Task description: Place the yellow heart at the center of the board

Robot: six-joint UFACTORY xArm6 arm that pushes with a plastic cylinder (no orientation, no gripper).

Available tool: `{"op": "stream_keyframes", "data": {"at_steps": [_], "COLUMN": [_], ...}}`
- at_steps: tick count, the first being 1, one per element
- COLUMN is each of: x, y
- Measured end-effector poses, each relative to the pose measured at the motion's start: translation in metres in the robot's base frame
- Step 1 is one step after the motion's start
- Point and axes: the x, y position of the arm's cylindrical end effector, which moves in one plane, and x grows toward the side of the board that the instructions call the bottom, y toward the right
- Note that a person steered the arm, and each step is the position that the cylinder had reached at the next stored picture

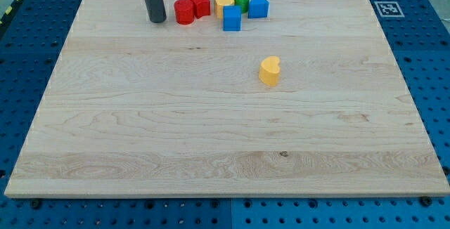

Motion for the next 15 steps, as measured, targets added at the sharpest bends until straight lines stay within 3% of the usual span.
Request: {"op": "stream_keyframes", "data": {"at_steps": [3,5,9,10,11,13,15], "x": [0.0,0.056,0.093,0.12,0.152,0.152,0.152], "y": [0.056,0.038,0.238,0.269,0.266,0.256,0.206]}}
